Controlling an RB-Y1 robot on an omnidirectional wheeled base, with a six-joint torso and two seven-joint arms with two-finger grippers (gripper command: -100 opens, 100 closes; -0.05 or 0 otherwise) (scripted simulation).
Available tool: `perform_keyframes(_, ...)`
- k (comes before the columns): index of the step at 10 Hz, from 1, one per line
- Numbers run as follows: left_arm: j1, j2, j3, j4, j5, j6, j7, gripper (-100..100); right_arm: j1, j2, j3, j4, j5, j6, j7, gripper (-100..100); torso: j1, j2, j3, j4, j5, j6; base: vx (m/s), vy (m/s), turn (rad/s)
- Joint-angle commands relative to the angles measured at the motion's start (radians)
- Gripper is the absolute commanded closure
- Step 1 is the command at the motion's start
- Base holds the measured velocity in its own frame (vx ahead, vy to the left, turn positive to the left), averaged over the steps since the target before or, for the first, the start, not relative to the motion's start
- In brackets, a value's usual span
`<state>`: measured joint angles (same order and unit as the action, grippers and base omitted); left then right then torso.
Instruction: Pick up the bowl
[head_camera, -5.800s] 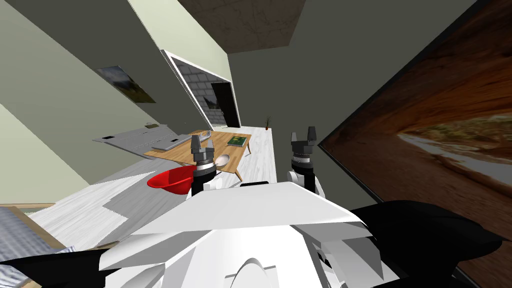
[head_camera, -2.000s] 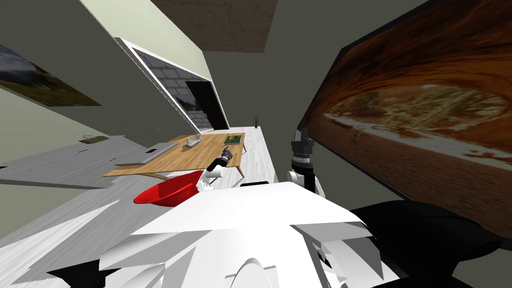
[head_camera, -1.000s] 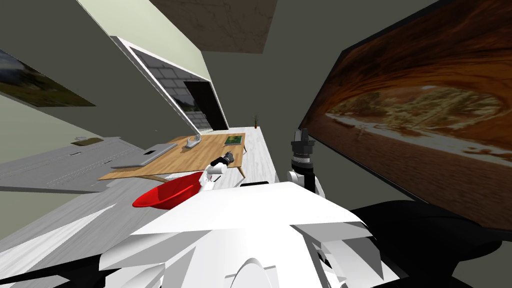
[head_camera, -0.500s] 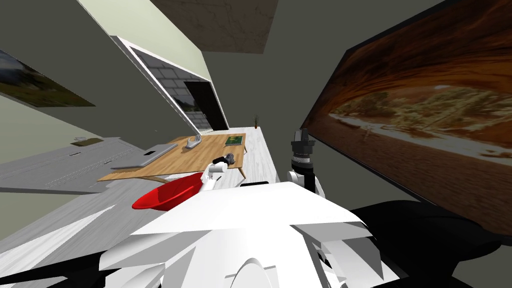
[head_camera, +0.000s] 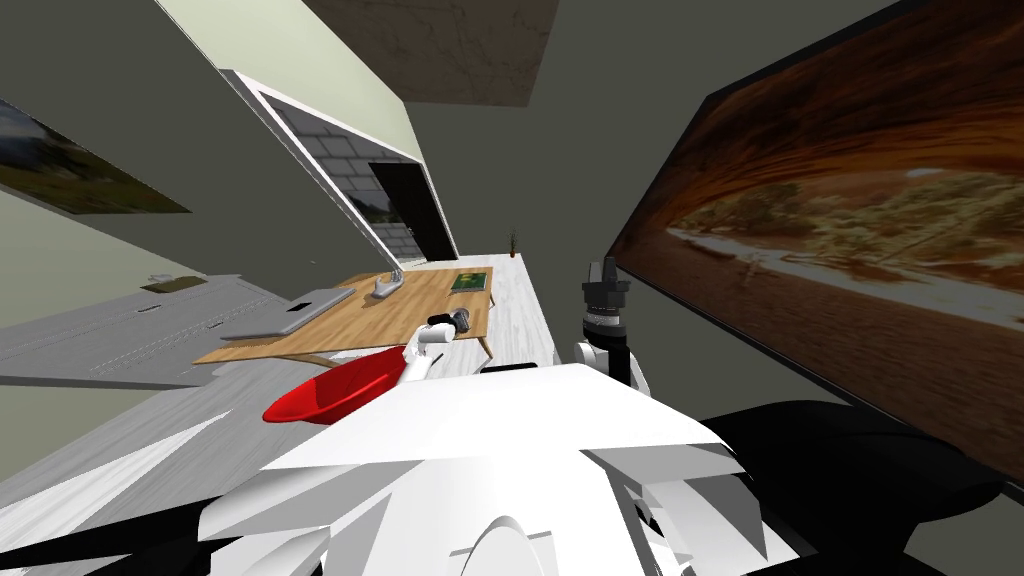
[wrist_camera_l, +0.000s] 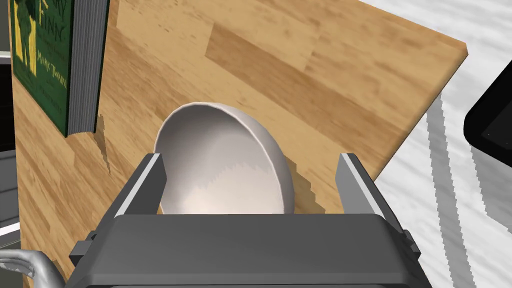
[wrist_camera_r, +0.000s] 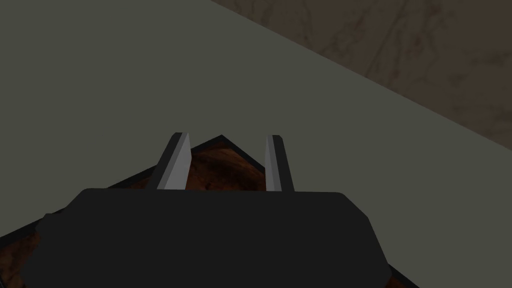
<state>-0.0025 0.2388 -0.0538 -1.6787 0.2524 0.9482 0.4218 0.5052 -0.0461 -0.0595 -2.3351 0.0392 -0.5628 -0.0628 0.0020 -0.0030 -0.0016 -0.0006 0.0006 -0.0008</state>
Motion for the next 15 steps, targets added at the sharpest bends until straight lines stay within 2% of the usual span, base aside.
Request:
perform_keyframes(1, -0.015, 0.008, 0.001, 0.025, 0.009, 0.05, 0.008, -100, 0.0, 0.0, 0.0, 0.0, 0.0, 0.0, 0.0, 0, 0.0, 0.0, 0.0, 0.0, 0.0, 0.0, 0.043, 0.028, 0.016)
perform_keyframes(3, -0.025, 0.015, 0.001, 0.042, 0.014, 0.088, 0.015, -100, 0.0, 0.0, 0.0, 0.0, 0.0, 0.0, 0.0, 0, 0.001, -0.001, -0.001, 0.0, 0.0, 0.0, 0.044, 0.032, 0.011)
perform_keyframes(7, -0.054, 0.051, -0.001, 0.101, 0.031, 0.209, 0.036, -100, 0.0, 0.0, 0.0, 0.0, 0.0, 0.0, 0.0, 0, 0.001, -0.003, -0.002, -0.001, 0.0, 0.0, 0.062, 0.03, 0.016)
perform_keyframes(8, -0.054, 0.051, -0.001, 0.101, 0.031, 0.211, 0.036, -100, 0.0, 0.0, 0.0, 0.0, 0.0, 0.0, 0.0, 0, 0.001, -0.003, -0.002, -0.001, 0.0, 0.0, 0.047, 0.018, 0.002)
perform_keyframes(12, -0.056, 0.082, -0.006, 0.142, 0.04, 0.277, 0.046, -100, 0.0, 0.0, 0.0, 0.0, 0.0, 0.0, 0.0, 0, -0.001, -0.001, -0.001, 0.0, 0.0, 0.0, 0.043, 0.01, 0.007)
perform_keyframes(13, -0.058, 0.079, -0.004, 0.136, 0.039, 0.269, 0.045, -100, 0.0, 0.0, 0.0, 0.0, 0.0, 0.0, 0.0, 0, -0.001, -0.001, -0.001, 0.0, 0.0, 0.0, 0.02, 0.005, 0.001)
perform_keyframes(14, -0.058, 0.079, -0.005, 0.136, 0.039, 0.274, 0.046, 0, 0.0, 0.0, 0.0, 0.0, 0.0, 0.0, 0.0, 0, -0.001, 0.0, 0.0, 0.0, 0.0, 0.0, 0.0, 0.0, 0.0)
perform_keyframes(15, -0.06, 0.07, -0.003, 0.171, 0.033, 0.24, 0.036, -100, 0.0, 0.0, 0.0, 0.0, 0.0, 0.0, 0.0, 0, -0.002, 0.001, 0.001, 0.0, 0.0, 0.0, 0.015, 0.0, -0.006)
